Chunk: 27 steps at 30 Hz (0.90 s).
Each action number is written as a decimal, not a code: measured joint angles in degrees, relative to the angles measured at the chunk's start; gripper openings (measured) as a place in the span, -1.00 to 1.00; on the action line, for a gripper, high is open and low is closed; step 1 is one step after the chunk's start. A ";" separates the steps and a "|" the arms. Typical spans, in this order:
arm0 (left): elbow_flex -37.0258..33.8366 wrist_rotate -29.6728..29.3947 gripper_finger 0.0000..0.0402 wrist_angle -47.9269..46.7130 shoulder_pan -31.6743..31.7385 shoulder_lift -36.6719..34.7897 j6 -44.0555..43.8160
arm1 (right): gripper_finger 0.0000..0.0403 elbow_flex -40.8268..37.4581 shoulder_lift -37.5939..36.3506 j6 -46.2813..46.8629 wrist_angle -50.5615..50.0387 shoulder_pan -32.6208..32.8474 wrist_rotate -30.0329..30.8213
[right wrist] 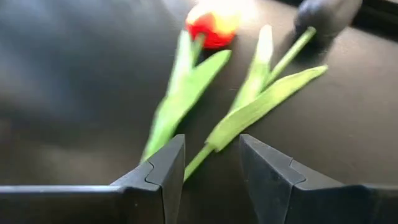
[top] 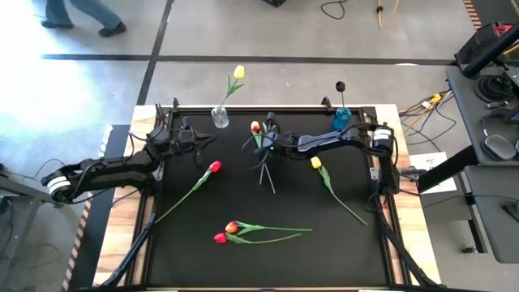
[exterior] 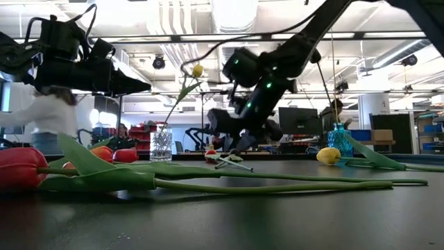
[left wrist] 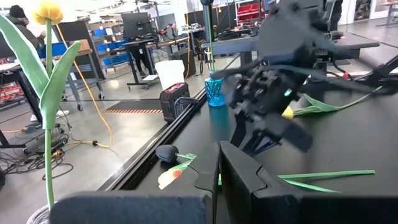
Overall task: Sort flowers into vase by color
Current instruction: Put the black flower into the blue vase
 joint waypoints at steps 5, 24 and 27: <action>0.00 0.00 -1.00 0.00 0.00 0.00 0.00 | -0.29 5.79 4.56 1.35 -6.39 -0.89 0.10; 0.00 0.00 -1.00 -0.52 0.02 0.04 -0.68 | -0.93 13.79 8.06 -5.06 -15.26 -1.28 1.52; 0.00 -0.02 -1.00 -0.55 0.01 0.02 -0.66 | -0.93 13.63 6.17 -7.30 -15.45 -0.68 3.87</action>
